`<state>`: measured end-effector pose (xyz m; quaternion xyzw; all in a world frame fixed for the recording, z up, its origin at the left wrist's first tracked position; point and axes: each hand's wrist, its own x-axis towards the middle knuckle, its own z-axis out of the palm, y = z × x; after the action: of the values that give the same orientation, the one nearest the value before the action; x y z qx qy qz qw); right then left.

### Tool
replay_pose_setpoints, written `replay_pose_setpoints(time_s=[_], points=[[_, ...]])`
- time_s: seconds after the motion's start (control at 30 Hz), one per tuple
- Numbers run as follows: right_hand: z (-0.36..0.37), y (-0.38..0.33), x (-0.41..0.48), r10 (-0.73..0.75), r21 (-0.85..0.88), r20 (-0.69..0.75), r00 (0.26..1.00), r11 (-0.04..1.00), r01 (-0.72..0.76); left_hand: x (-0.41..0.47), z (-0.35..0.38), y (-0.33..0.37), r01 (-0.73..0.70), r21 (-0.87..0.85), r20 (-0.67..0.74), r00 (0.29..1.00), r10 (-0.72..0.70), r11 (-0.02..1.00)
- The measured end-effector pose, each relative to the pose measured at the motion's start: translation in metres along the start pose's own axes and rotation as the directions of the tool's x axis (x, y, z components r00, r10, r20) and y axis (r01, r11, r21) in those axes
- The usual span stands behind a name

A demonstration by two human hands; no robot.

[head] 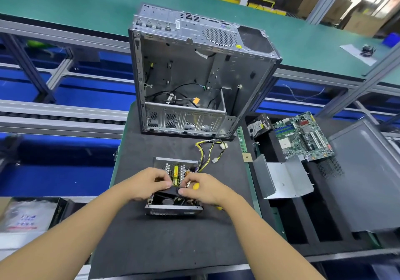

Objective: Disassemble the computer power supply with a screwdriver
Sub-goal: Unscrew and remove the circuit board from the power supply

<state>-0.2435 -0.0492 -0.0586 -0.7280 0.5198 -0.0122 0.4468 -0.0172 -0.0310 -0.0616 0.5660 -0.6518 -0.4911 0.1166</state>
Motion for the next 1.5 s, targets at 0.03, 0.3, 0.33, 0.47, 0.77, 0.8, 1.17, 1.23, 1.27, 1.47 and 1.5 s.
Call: replay_pose_setpoints(time_s=[0.03, 0.3, 0.33, 0.47, 0.77, 0.8, 1.17, 1.23, 1.27, 1.47, 1.5], points=[[-0.001, 0.0, 0.0, -0.021, 0.02, 0.012, 1.0, 1.0, 0.02, 0.001, -0.001, 0.004, -0.005, -0.031, -0.011, 1.0, 0.005, 1.0], [-0.017, 0.006, -0.005, -0.063, 0.131, -0.075, 0.995, 0.989, 0.073, 0.01, -0.006, 0.017, 0.017, -0.386, -0.225, 0.968, -0.113, 0.922], [-0.019, 0.009, -0.007, -0.025, 0.185, -0.085, 0.996, 0.982, 0.041, 0.01, -0.006, 0.016, 0.006, -0.423, -0.23, 0.966, -0.114, 0.906], [-0.027, 0.027, -0.018, 0.115, 0.428, -0.103, 0.988, 0.902, -0.06, 0.011, -0.007, 0.008, 0.006, -0.517, -0.121, 0.989, -0.08, 0.856], [-0.036, 0.039, -0.022, 0.085, 0.709, -0.126, 0.988, 0.705, 0.03, 0.035, 0.014, 0.027, 0.01, -0.542, 0.009, 1.0, -0.006, 0.84], [-0.038, 0.041, -0.023, 0.085, 0.696, -0.142, 0.986, 0.717, 0.038, 0.037, 0.019, 0.029, 0.017, -0.463, 0.055, 0.998, 0.01, 0.886], [-0.055, 0.093, -0.054, 0.167, 0.514, -0.165, 0.972, 0.856, -0.06, 0.058, 0.077, 0.049, -0.129, 0.687, 0.105, 0.991, 0.078, 0.715], [-0.053, 0.094, -0.053, 0.184, 0.542, -0.174, 0.967, 0.838, -0.062, 0.062, 0.084, 0.052, -0.114, 0.756, 0.087, 0.993, 0.074, 0.644], [-0.052, 0.095, -0.051, 0.214, 0.522, -0.212, 0.954, 0.85, -0.075, 0.064, 0.086, 0.053, -0.119, 0.778, 0.081, 0.993, 0.089, 0.617], [-0.051, 0.112, -0.045, 0.31, 0.187, -0.347, 0.885, 0.948, -0.259, 0.075, 0.065, 0.044, -0.337, 0.778, 0.264, 0.941, 0.21, 0.53], [-0.05, 0.114, -0.045, 0.327, 0.167, -0.332, 0.885, 0.944, -0.286, 0.077, 0.058, 0.039, -0.36, 0.768, 0.273, 0.932, 0.238, 0.529]])
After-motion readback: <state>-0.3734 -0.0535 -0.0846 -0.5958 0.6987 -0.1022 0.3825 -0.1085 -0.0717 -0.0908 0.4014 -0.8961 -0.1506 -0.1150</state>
